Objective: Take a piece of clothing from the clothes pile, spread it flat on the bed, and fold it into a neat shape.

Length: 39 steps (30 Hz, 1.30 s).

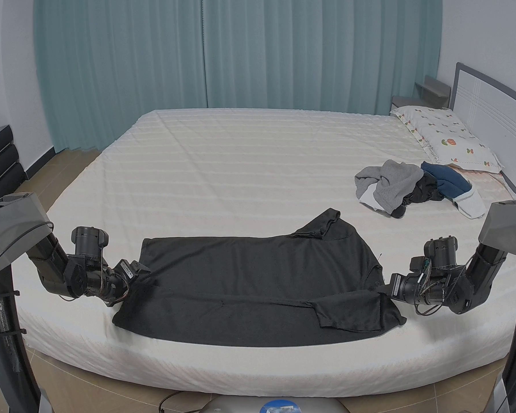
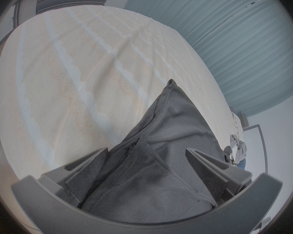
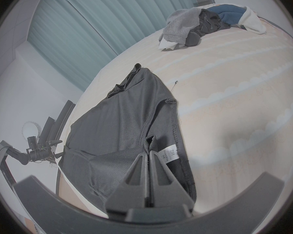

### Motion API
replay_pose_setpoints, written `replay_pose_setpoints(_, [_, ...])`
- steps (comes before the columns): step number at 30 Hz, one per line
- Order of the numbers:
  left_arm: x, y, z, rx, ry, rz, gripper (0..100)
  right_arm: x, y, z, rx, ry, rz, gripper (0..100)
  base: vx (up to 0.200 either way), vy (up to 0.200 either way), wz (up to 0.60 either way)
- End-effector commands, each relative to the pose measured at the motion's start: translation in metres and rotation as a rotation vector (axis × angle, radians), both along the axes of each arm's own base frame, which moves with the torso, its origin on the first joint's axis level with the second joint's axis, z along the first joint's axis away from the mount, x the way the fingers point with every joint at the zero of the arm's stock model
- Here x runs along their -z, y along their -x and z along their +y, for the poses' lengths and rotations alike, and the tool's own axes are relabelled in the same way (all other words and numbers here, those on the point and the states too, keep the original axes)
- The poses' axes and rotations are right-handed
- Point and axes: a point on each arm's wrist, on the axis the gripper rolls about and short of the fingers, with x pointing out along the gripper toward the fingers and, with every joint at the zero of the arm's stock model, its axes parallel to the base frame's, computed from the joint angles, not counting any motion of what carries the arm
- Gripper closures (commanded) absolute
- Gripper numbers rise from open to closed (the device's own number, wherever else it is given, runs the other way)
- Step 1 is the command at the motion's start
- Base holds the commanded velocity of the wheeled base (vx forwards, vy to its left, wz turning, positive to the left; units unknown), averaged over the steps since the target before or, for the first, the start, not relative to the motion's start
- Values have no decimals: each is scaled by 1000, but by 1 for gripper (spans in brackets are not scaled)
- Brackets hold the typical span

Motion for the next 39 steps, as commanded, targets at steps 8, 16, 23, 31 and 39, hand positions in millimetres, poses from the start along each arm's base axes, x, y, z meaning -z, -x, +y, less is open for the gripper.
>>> replay_pose_setpoints(8, [0, 0, 0, -2, 0, -1, 0, -8, -3, -4, 18, -90, 2, 100, 0, 0, 0])
replay_pose_setpoints(16, [0, 0, 0, -2, 0, 0, 0, -8, -12, -3, 9, -110, -12, 100, 0, 0, 0])
replay_pose_setpoints(23, [0, 0, 0, -2, 0, 0, 0, -3, -13, -9, 29, -115, 1, 100, 0, 0, 0])
replay_pose_setpoints(31, [0, 0, 0, -2, 0, 0, 0, 3, -17, -12, 69, -158, 35, 100, 0, 0, 0])
replay_pose_setpoints(39, [0, -1, 0, -8, 2, -3, 0, 4, -18, -10, 59, -166, 24, 0, 0, 0, 0])
